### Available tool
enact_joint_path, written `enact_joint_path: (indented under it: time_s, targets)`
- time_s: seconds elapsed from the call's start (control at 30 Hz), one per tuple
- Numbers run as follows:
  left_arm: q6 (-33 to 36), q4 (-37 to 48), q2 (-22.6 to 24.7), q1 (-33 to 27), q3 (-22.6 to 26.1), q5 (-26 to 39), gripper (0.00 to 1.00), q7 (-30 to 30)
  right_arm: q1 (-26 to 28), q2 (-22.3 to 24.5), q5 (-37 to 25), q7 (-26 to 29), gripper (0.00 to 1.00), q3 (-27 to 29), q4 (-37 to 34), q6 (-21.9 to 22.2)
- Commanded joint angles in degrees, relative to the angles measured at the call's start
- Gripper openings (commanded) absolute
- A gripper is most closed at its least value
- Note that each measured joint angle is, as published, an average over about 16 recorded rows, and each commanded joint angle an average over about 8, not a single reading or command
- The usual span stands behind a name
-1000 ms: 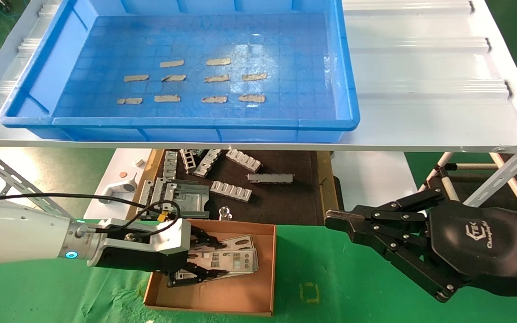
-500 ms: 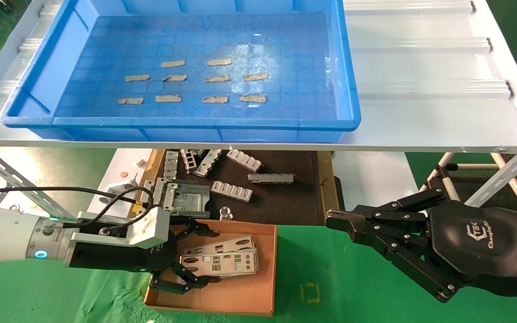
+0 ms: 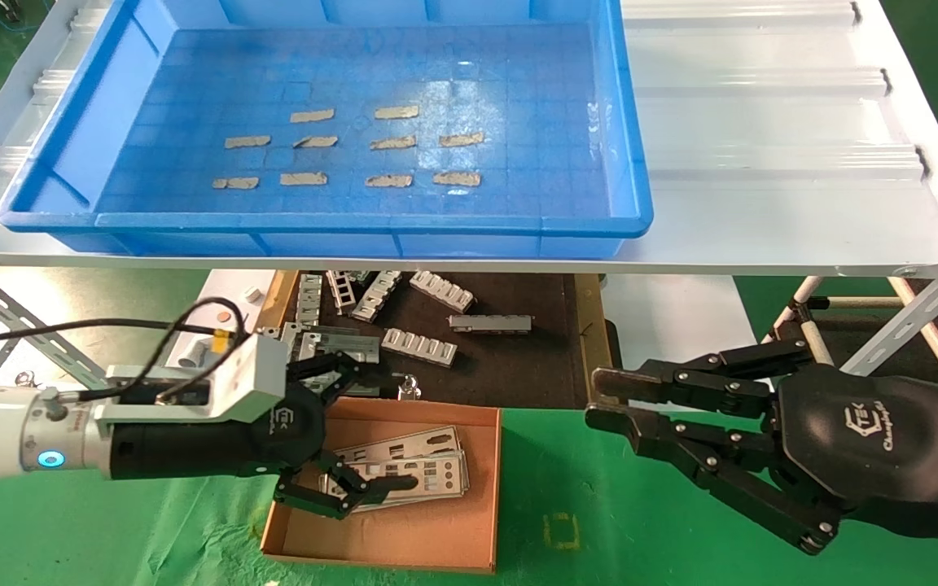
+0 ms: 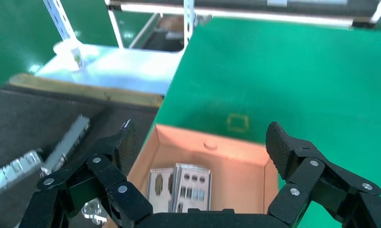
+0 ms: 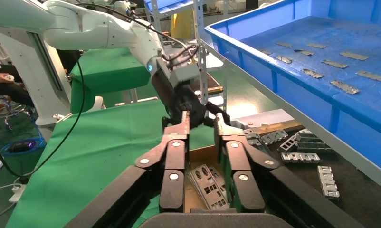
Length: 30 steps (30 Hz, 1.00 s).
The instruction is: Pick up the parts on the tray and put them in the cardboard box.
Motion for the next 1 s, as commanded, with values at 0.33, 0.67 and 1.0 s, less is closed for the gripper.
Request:
enact_joint_path:
  time_s: [0.33,0.67,1.0]
  targets:
    - [0.1,-11.6,-4.5,5.0,-7.1,-3.5,1.0,-8.1,0.0,0.0,0.0,0.0,1.0,0.0,0.0,0.0]
    - [0.2,-22.2,-8.7,9.6,-13.6,-6.7,1.0,-15.6,0.0,0.0,0.0,0.0,1.0,0.0,0.0,0.0]
    - [0.2,-32.8,-12.8,14.2,-20.1,-9.9,1.0,-23.0,0.0,0.0,0.0,0.0,1.0,0.0,0.0,0.0]
